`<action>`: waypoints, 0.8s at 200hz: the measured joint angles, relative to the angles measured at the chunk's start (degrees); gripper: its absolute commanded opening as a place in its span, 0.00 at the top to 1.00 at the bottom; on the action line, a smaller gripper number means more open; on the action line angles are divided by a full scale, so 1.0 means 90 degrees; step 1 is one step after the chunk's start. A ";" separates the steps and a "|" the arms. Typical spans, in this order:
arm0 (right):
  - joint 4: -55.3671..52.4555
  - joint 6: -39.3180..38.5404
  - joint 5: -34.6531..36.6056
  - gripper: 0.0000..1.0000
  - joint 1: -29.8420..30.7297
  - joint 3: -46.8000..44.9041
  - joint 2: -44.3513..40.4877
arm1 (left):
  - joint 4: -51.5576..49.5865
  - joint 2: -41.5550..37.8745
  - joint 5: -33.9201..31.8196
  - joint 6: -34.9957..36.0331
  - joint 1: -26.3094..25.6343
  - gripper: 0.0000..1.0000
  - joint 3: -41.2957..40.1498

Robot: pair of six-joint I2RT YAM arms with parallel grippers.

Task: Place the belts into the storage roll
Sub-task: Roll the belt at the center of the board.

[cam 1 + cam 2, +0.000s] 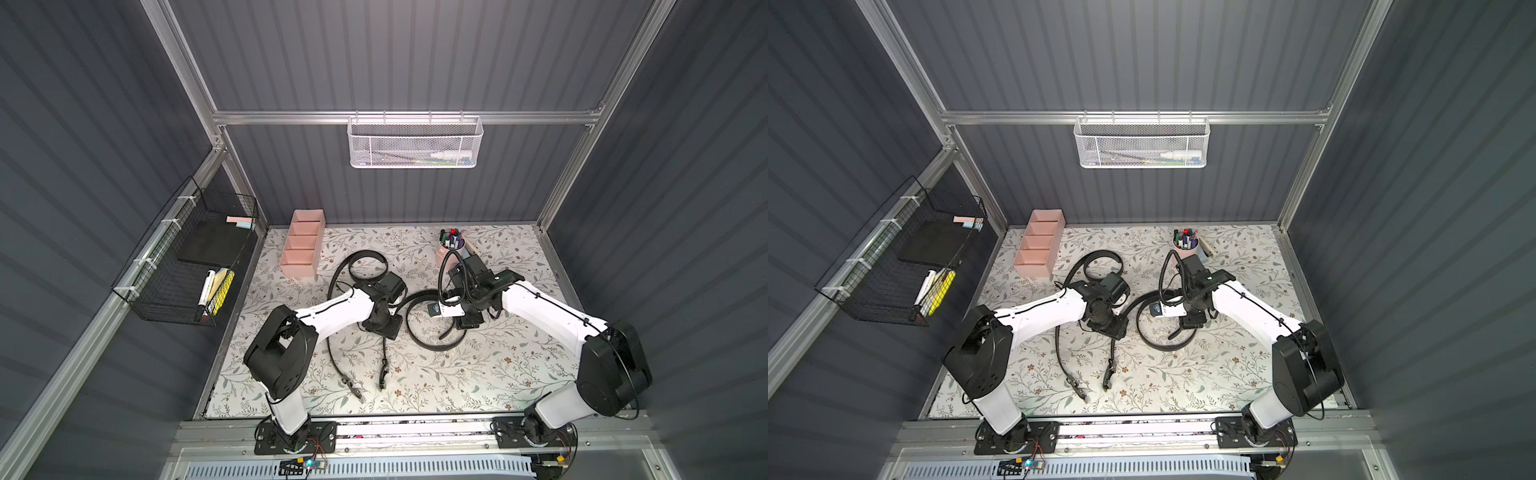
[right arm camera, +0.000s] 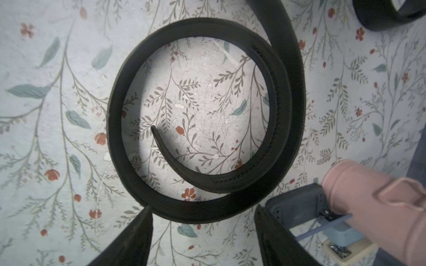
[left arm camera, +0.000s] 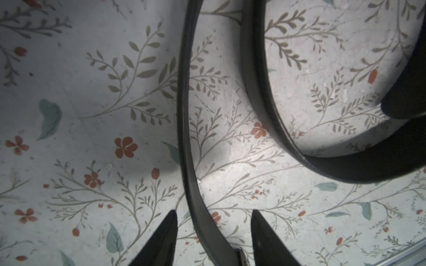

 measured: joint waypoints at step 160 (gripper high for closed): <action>0.0772 -0.0486 -0.0124 1.00 0.0066 -0.0481 0.1224 | -0.0053 0.0464 -0.0070 0.0002 0.0002 0.63 0.0236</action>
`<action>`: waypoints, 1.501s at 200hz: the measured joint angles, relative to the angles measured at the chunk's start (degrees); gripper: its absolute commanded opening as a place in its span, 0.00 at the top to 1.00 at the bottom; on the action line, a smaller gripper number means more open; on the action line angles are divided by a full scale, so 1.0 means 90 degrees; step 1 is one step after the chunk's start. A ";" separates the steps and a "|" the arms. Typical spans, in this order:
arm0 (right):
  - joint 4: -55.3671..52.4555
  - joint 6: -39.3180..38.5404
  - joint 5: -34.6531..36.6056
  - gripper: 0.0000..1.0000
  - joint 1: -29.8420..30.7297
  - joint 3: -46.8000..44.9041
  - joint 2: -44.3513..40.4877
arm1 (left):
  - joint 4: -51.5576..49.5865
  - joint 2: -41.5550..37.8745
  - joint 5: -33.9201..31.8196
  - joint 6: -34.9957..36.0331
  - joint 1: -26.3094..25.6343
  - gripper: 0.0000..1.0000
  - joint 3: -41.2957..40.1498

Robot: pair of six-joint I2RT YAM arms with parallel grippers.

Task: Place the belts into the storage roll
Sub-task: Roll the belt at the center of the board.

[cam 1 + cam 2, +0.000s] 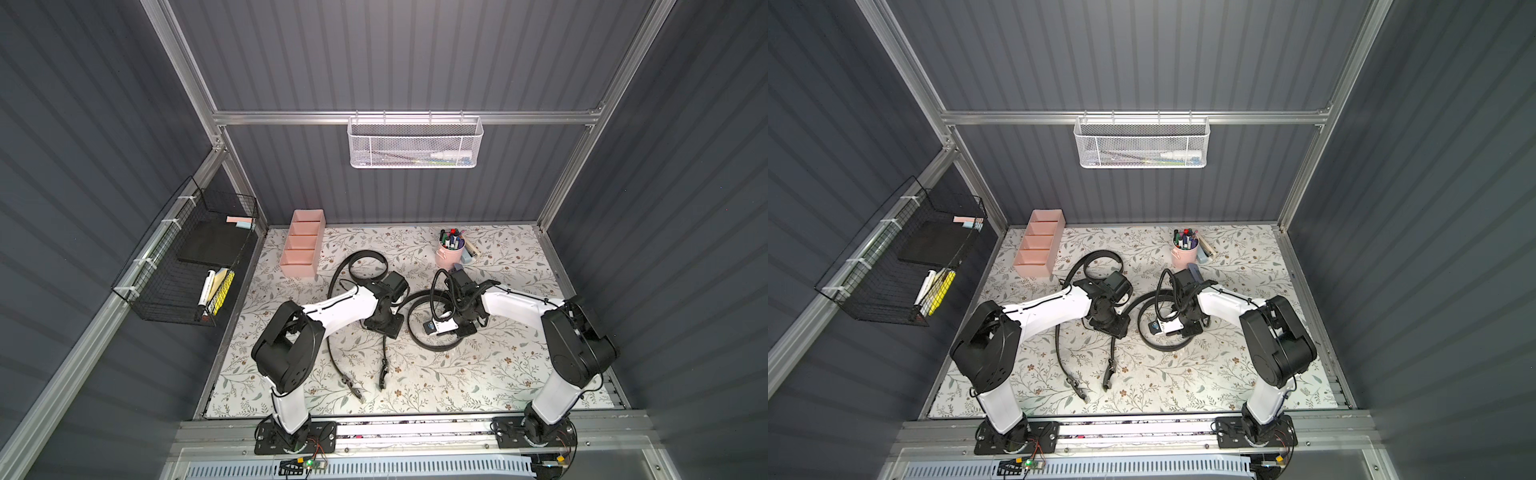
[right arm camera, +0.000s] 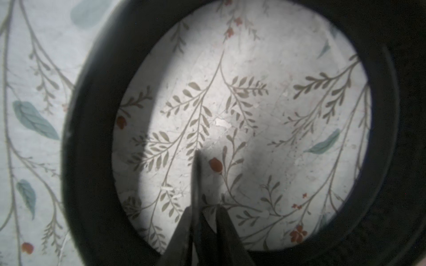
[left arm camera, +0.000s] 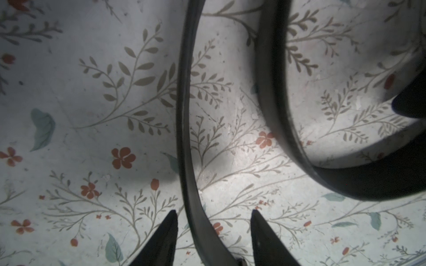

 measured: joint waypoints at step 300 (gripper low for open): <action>-0.1889 1.0110 -0.1156 1.00 0.0330 0.5404 0.3449 | 0.5326 -0.0758 0.1163 -0.6717 -0.1940 0.09 -0.2458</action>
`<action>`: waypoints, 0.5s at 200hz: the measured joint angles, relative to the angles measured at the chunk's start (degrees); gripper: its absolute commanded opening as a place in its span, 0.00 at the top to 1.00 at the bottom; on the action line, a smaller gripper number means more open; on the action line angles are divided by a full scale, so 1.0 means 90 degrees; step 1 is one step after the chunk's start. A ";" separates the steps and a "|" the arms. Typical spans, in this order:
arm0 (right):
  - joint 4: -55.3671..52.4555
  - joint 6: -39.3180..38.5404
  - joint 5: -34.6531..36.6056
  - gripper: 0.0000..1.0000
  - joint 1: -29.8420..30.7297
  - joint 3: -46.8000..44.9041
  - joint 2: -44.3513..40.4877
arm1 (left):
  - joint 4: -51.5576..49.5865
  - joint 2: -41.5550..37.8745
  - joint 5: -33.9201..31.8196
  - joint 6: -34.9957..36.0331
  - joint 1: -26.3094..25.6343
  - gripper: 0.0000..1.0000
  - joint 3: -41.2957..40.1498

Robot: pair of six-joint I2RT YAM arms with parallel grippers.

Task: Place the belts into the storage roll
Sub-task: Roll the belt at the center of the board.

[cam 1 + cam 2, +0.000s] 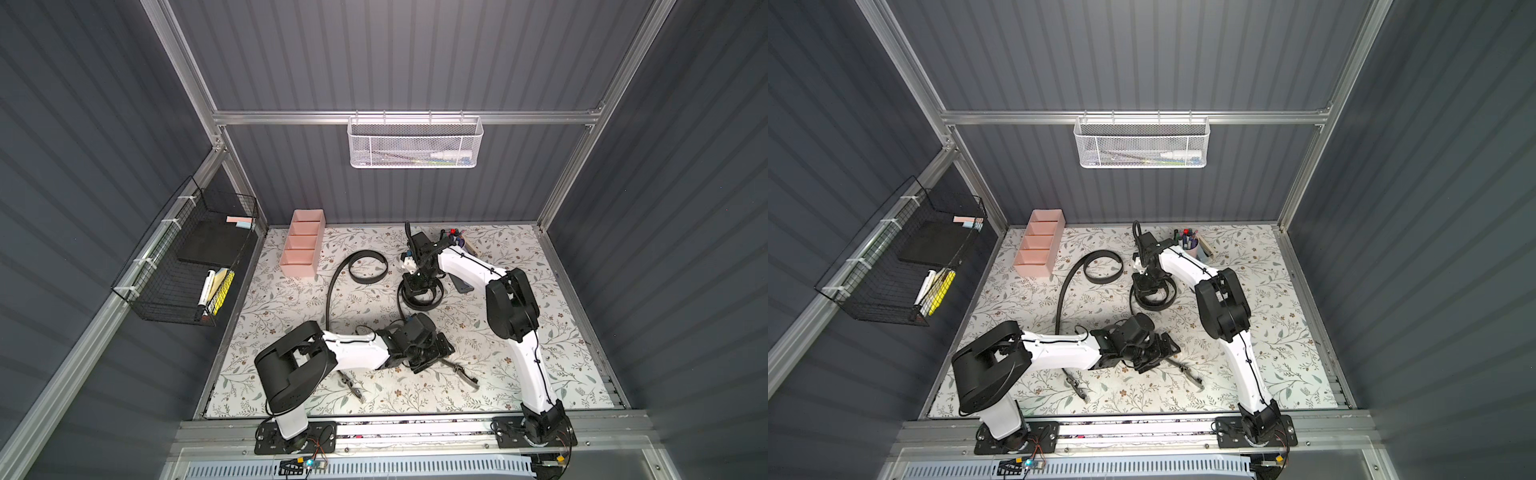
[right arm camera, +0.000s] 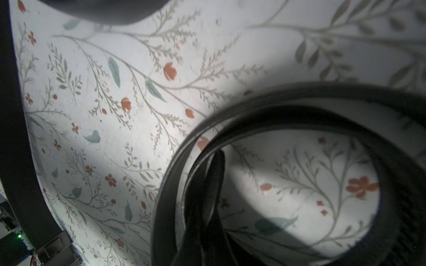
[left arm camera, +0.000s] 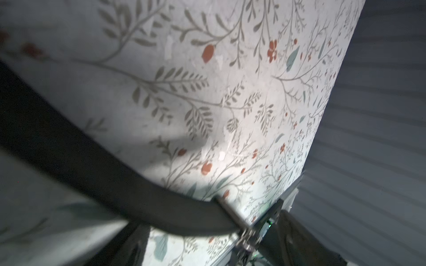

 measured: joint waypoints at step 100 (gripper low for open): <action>0.0593 0.0709 -0.0338 1.00 -0.0012 -0.0959 -0.0731 | -0.3247 -0.0665 -0.0321 0.3908 0.2110 0.21 0.0976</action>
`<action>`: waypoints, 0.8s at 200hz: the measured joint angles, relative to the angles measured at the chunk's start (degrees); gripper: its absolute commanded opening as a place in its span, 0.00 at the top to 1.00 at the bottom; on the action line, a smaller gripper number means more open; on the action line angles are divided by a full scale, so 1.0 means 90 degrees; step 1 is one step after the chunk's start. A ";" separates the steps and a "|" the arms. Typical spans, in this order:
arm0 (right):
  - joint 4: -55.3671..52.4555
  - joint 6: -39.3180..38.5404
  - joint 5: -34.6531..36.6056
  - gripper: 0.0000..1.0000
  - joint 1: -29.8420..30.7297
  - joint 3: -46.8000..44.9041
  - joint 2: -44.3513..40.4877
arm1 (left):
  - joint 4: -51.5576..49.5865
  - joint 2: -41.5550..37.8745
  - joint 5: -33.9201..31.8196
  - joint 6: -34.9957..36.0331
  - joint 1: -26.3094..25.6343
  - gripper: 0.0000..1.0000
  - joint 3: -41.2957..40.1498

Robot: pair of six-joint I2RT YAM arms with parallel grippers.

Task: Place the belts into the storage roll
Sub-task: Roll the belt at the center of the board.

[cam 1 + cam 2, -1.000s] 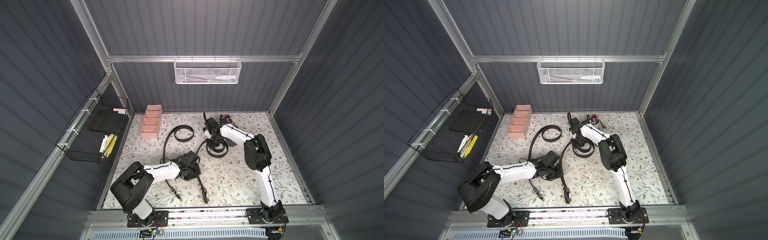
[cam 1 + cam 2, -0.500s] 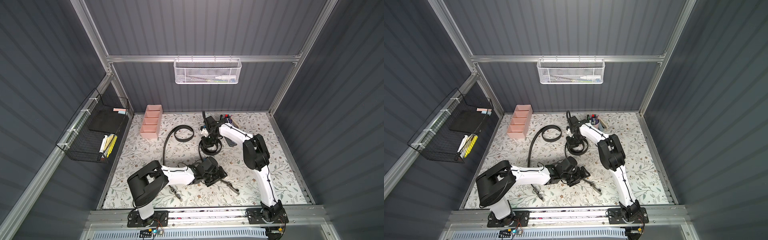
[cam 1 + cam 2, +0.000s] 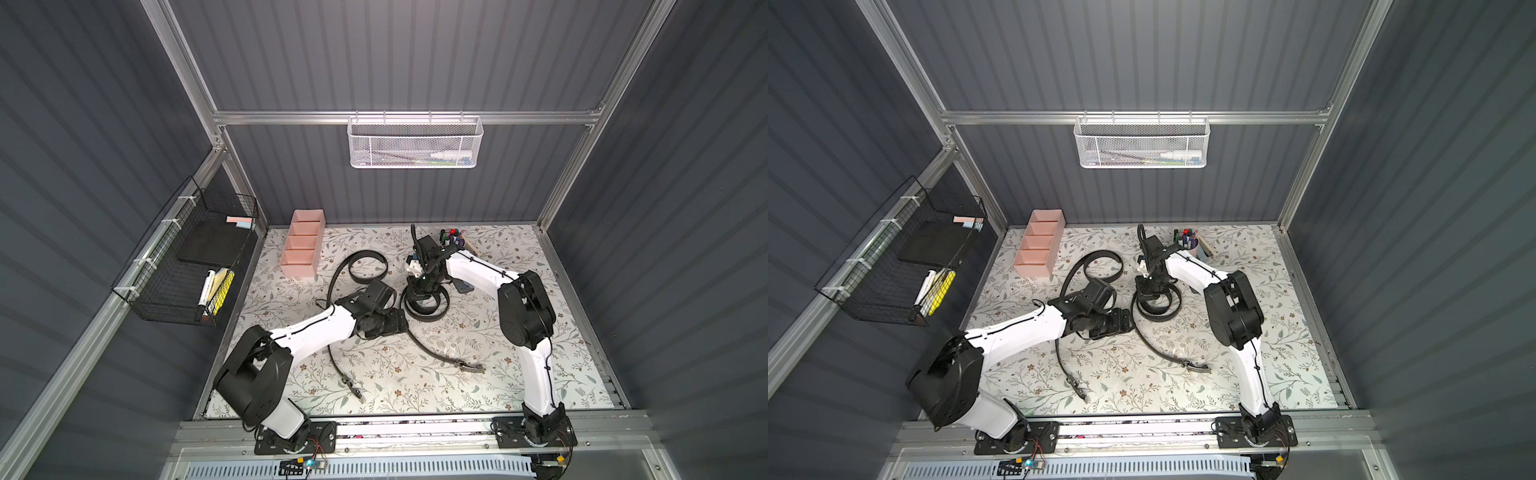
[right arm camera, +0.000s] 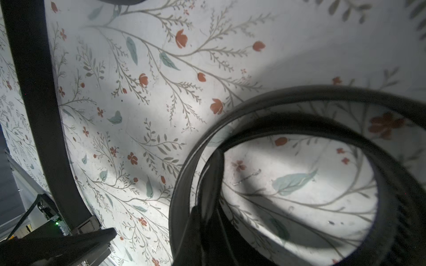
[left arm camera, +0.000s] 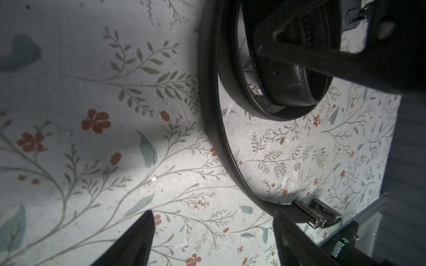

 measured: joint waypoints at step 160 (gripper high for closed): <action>0.0112 0.0658 0.0073 1.00 -0.0289 -0.0381 -0.0175 | -0.0527 0.1792 0.0083 0.1440 0.0396 1.00 0.1314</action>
